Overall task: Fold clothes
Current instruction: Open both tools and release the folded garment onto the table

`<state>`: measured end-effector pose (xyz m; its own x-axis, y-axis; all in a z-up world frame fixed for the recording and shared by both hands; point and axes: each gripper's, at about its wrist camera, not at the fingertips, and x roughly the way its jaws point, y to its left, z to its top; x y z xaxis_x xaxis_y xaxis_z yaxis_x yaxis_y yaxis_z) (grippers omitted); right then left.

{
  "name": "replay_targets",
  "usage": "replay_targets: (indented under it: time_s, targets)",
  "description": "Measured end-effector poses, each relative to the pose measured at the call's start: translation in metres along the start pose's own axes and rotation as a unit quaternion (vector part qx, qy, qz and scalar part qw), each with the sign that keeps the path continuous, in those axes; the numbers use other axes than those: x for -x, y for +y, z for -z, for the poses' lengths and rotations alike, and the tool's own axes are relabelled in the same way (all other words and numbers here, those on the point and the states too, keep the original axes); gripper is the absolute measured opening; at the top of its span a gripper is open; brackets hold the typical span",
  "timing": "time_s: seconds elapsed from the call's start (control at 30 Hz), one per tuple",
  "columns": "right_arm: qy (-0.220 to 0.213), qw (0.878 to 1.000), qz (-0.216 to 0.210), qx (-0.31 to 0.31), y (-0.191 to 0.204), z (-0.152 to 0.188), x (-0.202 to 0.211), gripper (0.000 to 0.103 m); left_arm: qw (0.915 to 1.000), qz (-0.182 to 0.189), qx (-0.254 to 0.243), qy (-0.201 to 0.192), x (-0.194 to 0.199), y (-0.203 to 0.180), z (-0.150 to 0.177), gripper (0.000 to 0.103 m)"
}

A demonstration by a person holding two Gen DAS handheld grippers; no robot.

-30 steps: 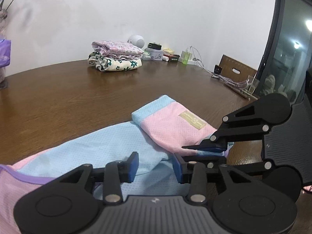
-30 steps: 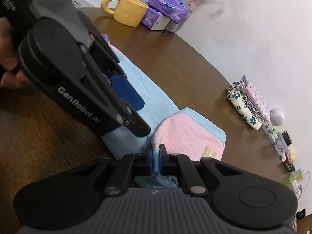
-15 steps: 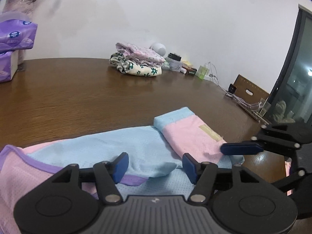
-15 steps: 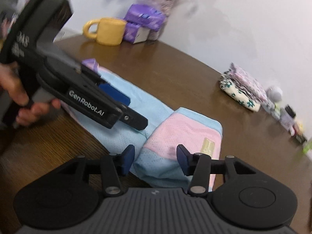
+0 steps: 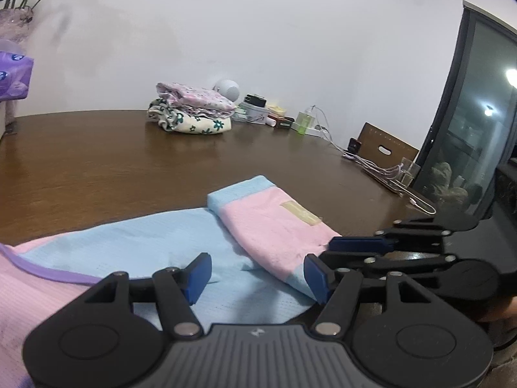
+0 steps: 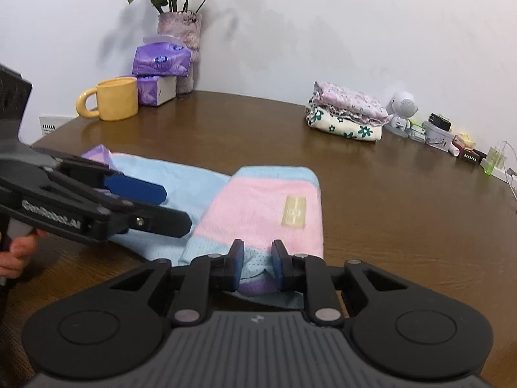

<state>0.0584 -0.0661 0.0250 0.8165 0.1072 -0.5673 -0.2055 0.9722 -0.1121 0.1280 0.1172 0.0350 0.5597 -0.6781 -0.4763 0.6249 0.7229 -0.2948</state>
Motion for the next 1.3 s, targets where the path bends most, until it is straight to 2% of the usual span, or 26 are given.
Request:
replay_targets:
  time_s: [0.17, 0.2, 0.23, 0.37, 0.43, 0.57, 0.63, 0.83, 0.97, 1.17, 1.3]
  targets:
    - [-0.018, 1.0, -0.005, -0.026, -0.003, 0.006, -0.001, 0.024, 1.0, 0.001, 0.001, 0.004, -0.001, -0.002, 0.002, 0.07]
    - [-0.021, 0.999, -0.006, -0.034, -0.004, 0.007, 0.001, 0.032, 1.0, 0.001, 0.001, 0.005, -0.001, -0.003, 0.002, 0.071]
    - [-0.025, 0.999, -0.006, -0.043, -0.007, 0.009, 0.002, 0.044, 1.0, -0.001, 0.0, 0.005, -0.001, -0.004, 0.002, 0.073]
    - [-0.033, 0.995, -0.024, -0.087, -0.023, 0.017, 0.008, 0.062, 1.0, -0.007, 0.001, 0.007, -0.001, -0.008, 0.005, 0.086]
    - [-0.036, 0.994, -0.027, -0.1, -0.032, 0.021, 0.009, 0.077, 0.9999, -0.01, 0.003, 0.009, -0.001, -0.01, 0.006, 0.091]
    - [-0.031, 0.992, -0.024, -0.118, -0.045, 0.028, 0.009, 0.088, 0.9997, -0.013, 0.006, 0.019, -0.002, -0.015, 0.009, 0.1]
    - [-0.028, 0.992, -0.029, -0.121, -0.048, 0.031, 0.009, 0.101, 0.9996, -0.014, 0.008, 0.024, -0.003, -0.018, 0.011, 0.101]
    - [-0.043, 0.994, -0.028, -0.095, -0.039, 0.039, 0.011, 0.103, 0.9993, -0.015, 0.011, 0.033, -0.005, -0.019, 0.013, 0.102]
    - [-0.038, 0.993, -0.031, -0.108, -0.044, 0.039, 0.008, 0.103, 0.9993, -0.017, 0.012, 0.032, -0.005, -0.017, 0.013, 0.102]
    - [-0.007, 0.993, -0.023, -0.113, -0.046, 0.042, 0.0, 0.103, 0.9993, -0.017, 0.015, 0.03, -0.005, -0.016, 0.013, 0.102]
    - [-0.004, 0.993, -0.019, -0.112, -0.045, 0.043, 0.0, 0.103, 0.9992, -0.022, 0.016, 0.029, -0.005, -0.015, 0.012, 0.102]
